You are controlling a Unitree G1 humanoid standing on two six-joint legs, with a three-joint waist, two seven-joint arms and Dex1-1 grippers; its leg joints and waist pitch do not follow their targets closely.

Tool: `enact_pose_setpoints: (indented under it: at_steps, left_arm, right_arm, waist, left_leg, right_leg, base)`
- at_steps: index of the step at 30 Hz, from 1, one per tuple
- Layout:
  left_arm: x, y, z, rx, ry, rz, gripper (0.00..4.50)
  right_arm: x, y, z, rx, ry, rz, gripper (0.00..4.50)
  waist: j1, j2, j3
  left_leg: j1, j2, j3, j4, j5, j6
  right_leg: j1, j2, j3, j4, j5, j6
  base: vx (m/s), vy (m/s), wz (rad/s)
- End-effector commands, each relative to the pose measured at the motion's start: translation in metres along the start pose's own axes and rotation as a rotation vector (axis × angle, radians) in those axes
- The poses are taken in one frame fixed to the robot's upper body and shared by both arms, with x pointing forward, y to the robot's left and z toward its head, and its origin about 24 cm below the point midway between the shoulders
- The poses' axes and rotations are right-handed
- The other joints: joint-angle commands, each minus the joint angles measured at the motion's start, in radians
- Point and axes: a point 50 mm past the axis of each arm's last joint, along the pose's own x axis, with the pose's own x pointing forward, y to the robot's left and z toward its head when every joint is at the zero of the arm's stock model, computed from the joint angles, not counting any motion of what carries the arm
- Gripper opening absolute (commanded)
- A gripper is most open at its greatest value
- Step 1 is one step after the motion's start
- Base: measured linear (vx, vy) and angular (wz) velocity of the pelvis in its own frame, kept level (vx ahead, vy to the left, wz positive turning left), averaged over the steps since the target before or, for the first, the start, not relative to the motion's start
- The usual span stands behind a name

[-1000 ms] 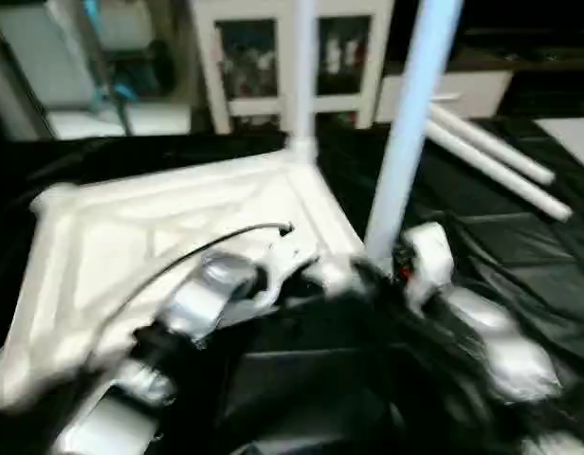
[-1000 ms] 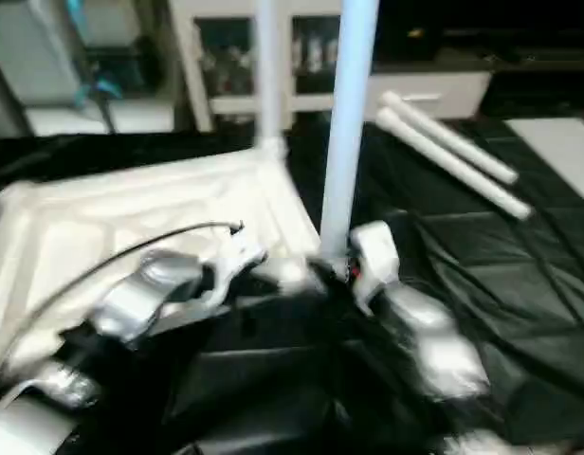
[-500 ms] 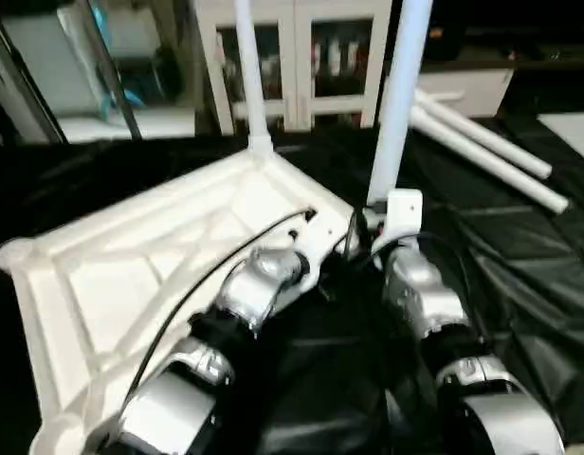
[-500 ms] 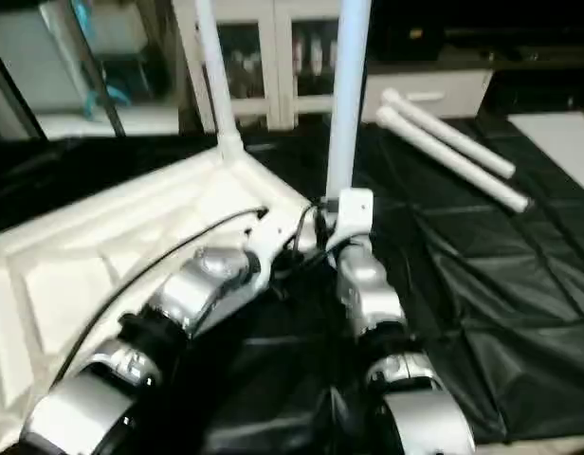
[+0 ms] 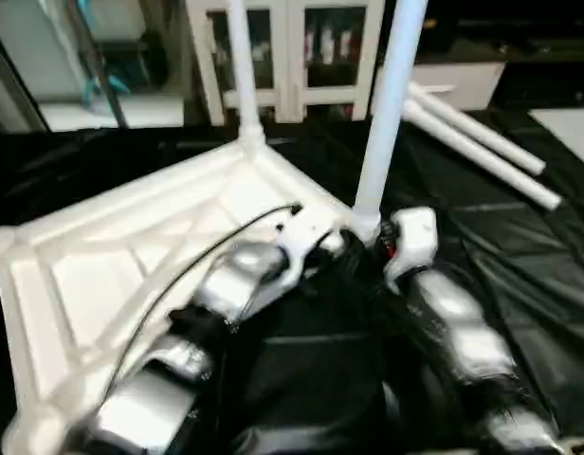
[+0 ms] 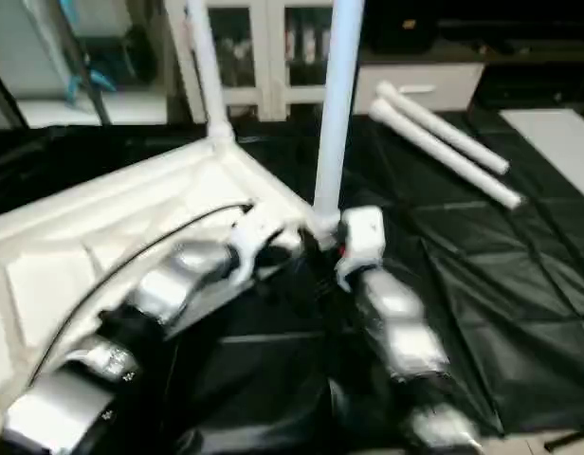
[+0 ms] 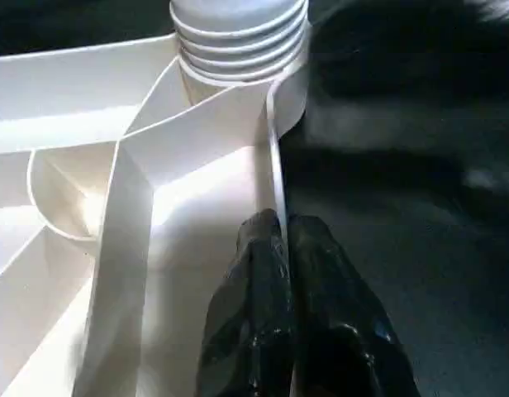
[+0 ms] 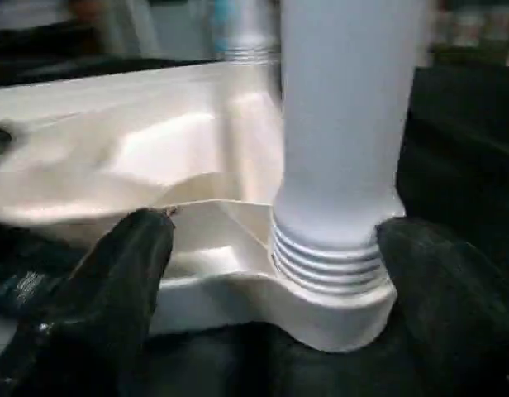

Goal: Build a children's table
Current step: Rotate leg to tighten

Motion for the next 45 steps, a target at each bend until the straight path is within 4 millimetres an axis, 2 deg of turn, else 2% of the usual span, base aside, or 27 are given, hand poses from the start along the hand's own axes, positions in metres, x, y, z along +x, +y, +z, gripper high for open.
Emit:
enact_pose_setpoints:
  at_steps: [1,4,5,6,7,8,11,12,13,15,17,20,24,26,28,31,35,36,37,39,42,45]
  left_arm:
    - [-0.003,-0.017,-0.024,0.032,0.107,-0.171,0.00]
    - [-0.014,-0.023,-0.028,0.073,0.114,-0.286,0.00]
    - [-0.019,-0.025,-0.030,0.086,0.119,-0.333,0.00]
    - [-0.019,-0.025,-0.030,0.086,0.119,-0.333,0.00]
    - [-0.030,-0.029,-0.032,0.119,0.112,-0.420,0.00]
    - [-0.034,-0.031,-0.033,0.123,0.115,-0.448,0.00]
    - [-0.039,-0.032,-0.033,0.145,0.110,-0.480,0.00]
    - [-0.040,-0.034,-0.033,0.153,0.107,-0.496,0.00]
    - [-0.040,-0.034,-0.033,0.154,0.107,-0.501,0.00]
    - [-0.041,-0.035,-0.033,0.153,0.116,-0.513,0.00]
    - [-0.041,-0.035,-0.033,0.159,0.121,-0.512,0.00]
    - [-0.041,-0.035,-0.033,0.165,0.122,-0.503,0.00]
    - [-0.041,-0.034,-0.033,0.165,0.122,-0.497,0.00]
    - [-0.041,-0.034,-0.033,0.165,0.122,-0.496,0.00]
    - [-0.041,-0.034,-0.033,0.166,0.125,-0.494,0.00]
    - [-0.041,-0.034,-0.033,0.166,0.126,-0.492,0.00]
    - [-0.041,-0.033,-0.033,0.165,0.127,-0.491,0.00]
    - [-0.041,-0.033,-0.033,0.165,0.127,-0.491,0.00]
    - [-0.041,-0.033,-0.033,0.165,0.127,-0.490,0.00]
    - [-0.041,-0.033,-0.033,0.164,0.127,-0.489,0.00]
    - [-0.041,-0.033,-0.033,0.162,0.127,-0.487,0.00]
    - [-0.041,-0.032,-0.033,0.161,0.129,-0.486,0.00]
  right_arm:
    - [-0.015,0.007,0.015,-0.034,-0.008,0.152,4.44]
    - [-0.038,0.003,0.022,-0.067,0.022,0.236,4.44]
    - [-0.046,0.000,0.024,-0.084,0.038,0.260,4.44]
    - [-0.046,0.000,0.024,-0.084,0.038,0.260,4.44]
    - [-0.062,-0.003,0.028,-0.100,0.081,0.309,4.44]
    - [-0.070,-0.004,0.029,-0.109,0.110,0.338,4.44]
    - [-0.081,-0.004,0.026,-0.121,0.176,0.384,4.44]
    - [-0.085,-0.002,0.021,-0.127,0.222,0.416,4.44]
    - [-0.086,-0.001,0.020,-0.129,0.234,0.424,4.44]
    - [-0.086,0.004,0.015,-0.145,0.276,0.461,4.44]
    - [-0.083,0.007,0.011,-0.169,0.303,0.471,4.44]
    - [-0.075,0.006,0.010,-0.187,0.296,0.428,4.44]
    - [-0.062,0.004,0.011,-0.178,0.271,0.386,4.44]
    - [-0.058,0.004,0.013,-0.174,0.265,0.389,4.44]
    - [-0.057,0.004,0.013,-0.169,0.264,0.396,4.44]
    - [-0.057,0.004,0.010,-0.181,0.289,0.422,4.44]
    - [-0.057,0.005,0.009,-0.181,0.297,0.439,4.16]
    - [-0.057,0.005,0.009,-0.181,0.297,0.439,4.16]
    - [-0.056,0.005,0.008,-0.182,0.300,0.445,3.95]
    - [-0.056,0.006,0.008,-0.180,0.301,0.448,3.89]
    - [-0.054,0.006,0.007,-0.173,0.301,0.452,3.47]
    - [-0.053,0.006,0.005,-0.174,0.309,0.455,3.35]
  waist:
    - [0.013,-0.009,-0.046]
    - [0.021,-0.005,-0.045]
    - [0.021,-0.005,-0.046]
    - [0.020,-0.005,-0.045]
    - [0.023,-0.005,-0.043]
    - [0.027,-0.005,-0.044]
    - [0.034,-0.002,-0.046]
    - [0.035,0.002,-0.045]
    - [0.038,-0.002,-0.044]
    - [0.038,0.001,-0.043]
    - [0.038,-0.001,-0.043]
    - [0.035,-0.003,-0.042]
    - [0.036,0.000,-0.045]
    - [0.038,-0.002,-0.048]
    - [0.039,-0.001,-0.049]
    - [0.039,-0.002,-0.047]
    - [0.039,-0.002,-0.047]
    - [0.039,-0.005,-0.048]
    - [0.040,-0.003,-0.048]
    - [0.039,-0.004,-0.049]
    - [0.039,-0.004,-0.049]
    - [0.040,-0.003,-0.050]
  left_leg:
    - [0.008,0.059,-0.018,-0.081,-0.161,0.133]
    - [0.013,0.063,-0.016,-0.088,-0.190,0.113]
    - [0.013,0.064,-0.016,-0.086,-0.185,0.110]
    - [0.011,0.064,-0.017,-0.088,-0.173,0.107]
    - [0.012,0.064,-0.017,-0.090,-0.189,0.105]
    - [0.014,0.067,-0.016,-0.090,-0.191,0.104]
    - [0.017,0.066,-0.013,-0.087,-0.161,0.108]
    - [0.018,0.064,-0.013,-0.088,-0.167,0.103]
    - [0.019,0.063,-0.011,-0.087,-0.168,0.100]
    - [0.017,0.062,-0.011,-0.088,-0.176,0.093]
    - [0.019,0.062,-0.011,-0.088,-0.185,0.081]
    - [0.016,0.059,-0.011,-0.089,-0.187,0.069]
    - [0.024,0.060,-0.010,-0.087,-0.178,0.059]
    - [0.022,0.059,-0.010,-0.083,-0.131,0.071]
    - [0.021,0.058,-0.009,-0.080,-0.114,0.084]
    - [0.021,0.058,-0.008,-0.081,-0.131,0.088]
    - [0.021,0.059,-0.009,-0.082,-0.145,0.079]
    - [0.023,0.059,-0.009,-0.081,-0.138,0.080]
    - [0.022,0.059,-0.009,-0.081,-0.130,0.083]
    - [0.021,0.058,-0.009,-0.079,-0.120,0.090]
    - [0.021,0.058,-0.008,-0.078,-0.115,0.096]
    - [0.022,0.058,-0.008,-0.077,-0.111,0.097]
  right_leg:
    - [0.051,-0.060,0.051,-0.078,-0.079,-0.234]
    - [0.048,-0.061,0.054,-0.082,-0.126,-0.226]
    - [0.045,-0.061,0.054,-0.081,-0.121,-0.227]
    - [0.047,-0.059,0.054,-0.077,-0.099,-0.231]
    - [0.048,-0.060,0.054,-0.080,-0.118,-0.229]
    - [0.048,-0.062,0.056,-0.081,-0.120,-0.225]
    - [0.044,-0.059,0.056,-0.075,-0.076,-0.233]
    - [0.043,-0.057,0.055,-0.077,-0.074,-0.236]
    - [0.042,-0.058,0.057,-0.077,-0.071,-0.238]
    - [0.044,-0.060,0.057,-0.079,-0.090,-0.236]
    - [0.044,-0.061,0.058,-0.081,-0.108,-0.233]
    - [0.045,-0.059,0.057,-0.080,-0.125,-0.227]
    - [0.040,-0.056,0.059,-0.079,-0.114,-0.230]
    - [0.045,-0.055,0.059,-0.070,-0.040,-0.240]
    - [0.046,-0.056,0.059,-0.067,-0.013,-0.248]
    - [0.047,-0.057,0.058,-0.070,-0.041,-0.247]
    - [0.047,-0.057,0.059,-0.072,-0.073,-0.241]
    - [0.047,-0.057,0.059,-0.070,-0.068,-0.242]
    - [0.047,-0.056,0.059,-0.069,-0.058,-0.243]
    - [0.048,-0.057,0.059,-0.068,-0.043,-0.247]
    - [0.048,-0.057,0.059,-0.067,-0.042,-0.252]
    - [0.048,-0.056,0.058,-0.067,-0.042,-0.252]
  base:
    - [0.000,0.000,0.00]
    - [0.000,0.000,0.00]
    - [0.000,0.000,0.00]
    - [0.000,0.000,0.00]
    - [0.000,0.000,0.00]
    - [0.000,0.000,0.00]
    - [0.000,0.000,0.00]
    - [0.000,0.000,0.00]
    - [0.000,0.000,0.00]
    - [0.000,0.000,0.00]
    - [0.000,0.000,0.00]
    - [0.000,0.000,0.00]
    - [0.000,0.000,0.00]
    - [0.000,0.000,0.00]
    - [0.000,0.000,0.00]
    - [0.000,0.000,0.00]
    - [0.000,0.000,0.00]
    - [0.000,0.000,0.00]
    - [0.000,0.000,0.00]
    - [0.000,0.000,0.00]
    - [0.000,0.000,0.00]
    - [0.000,0.000,0.00]
